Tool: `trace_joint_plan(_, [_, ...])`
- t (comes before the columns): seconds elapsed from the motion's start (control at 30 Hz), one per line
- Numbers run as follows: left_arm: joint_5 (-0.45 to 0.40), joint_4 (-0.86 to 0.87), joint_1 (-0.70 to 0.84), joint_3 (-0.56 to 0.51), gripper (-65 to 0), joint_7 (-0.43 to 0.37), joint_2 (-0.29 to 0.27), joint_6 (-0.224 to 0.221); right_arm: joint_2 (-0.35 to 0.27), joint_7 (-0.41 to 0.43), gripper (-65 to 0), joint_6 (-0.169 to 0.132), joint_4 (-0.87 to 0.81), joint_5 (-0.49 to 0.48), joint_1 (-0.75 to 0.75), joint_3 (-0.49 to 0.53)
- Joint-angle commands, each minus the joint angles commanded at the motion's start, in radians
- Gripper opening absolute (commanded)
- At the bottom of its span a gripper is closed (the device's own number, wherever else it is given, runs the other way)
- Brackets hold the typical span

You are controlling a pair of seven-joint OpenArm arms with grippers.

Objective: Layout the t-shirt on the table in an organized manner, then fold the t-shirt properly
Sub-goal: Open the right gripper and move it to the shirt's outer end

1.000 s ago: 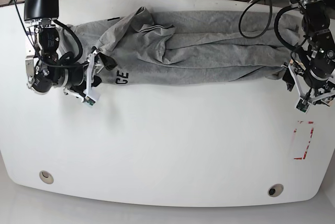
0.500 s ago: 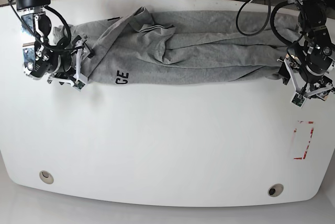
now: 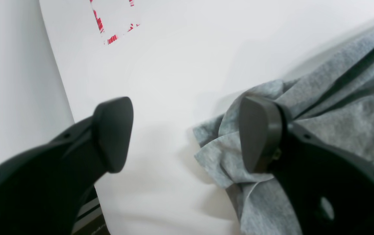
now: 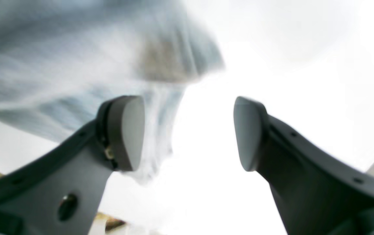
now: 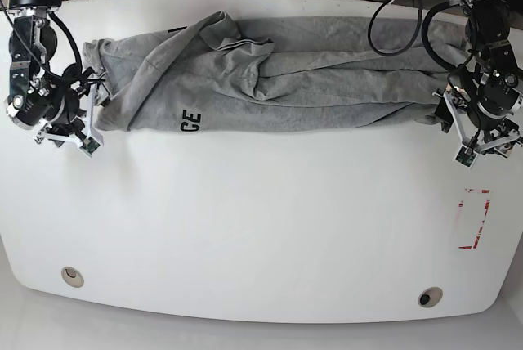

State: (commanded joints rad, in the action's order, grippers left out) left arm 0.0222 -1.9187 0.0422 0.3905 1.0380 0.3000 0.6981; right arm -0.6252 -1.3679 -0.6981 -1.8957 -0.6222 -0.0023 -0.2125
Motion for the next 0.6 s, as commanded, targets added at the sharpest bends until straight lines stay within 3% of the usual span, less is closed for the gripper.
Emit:
trace_joint_plan(0.2, [0.000,0.000,-0.002,-0.002,-19.2,0.000,0.000,0.000,0.137,-0.028,-25.5,0.000,0.002,-0.031,0.040,0.002])
trace_joint_plan(0.37, [0.000,0.000,0.000,-0.002,-19.2,0.000,0.000,0.000,0.227,-0.023,-25.5,0.000,0.035,0.055,0.040,0.003])
trace_joint_plan(0.6, [-0.002,0.000,0.002,0.000,-19.2,0.000,0.002,0.000,0.230,0.114,-25.5,0.000,0.192,0.186,0.038,0.005])
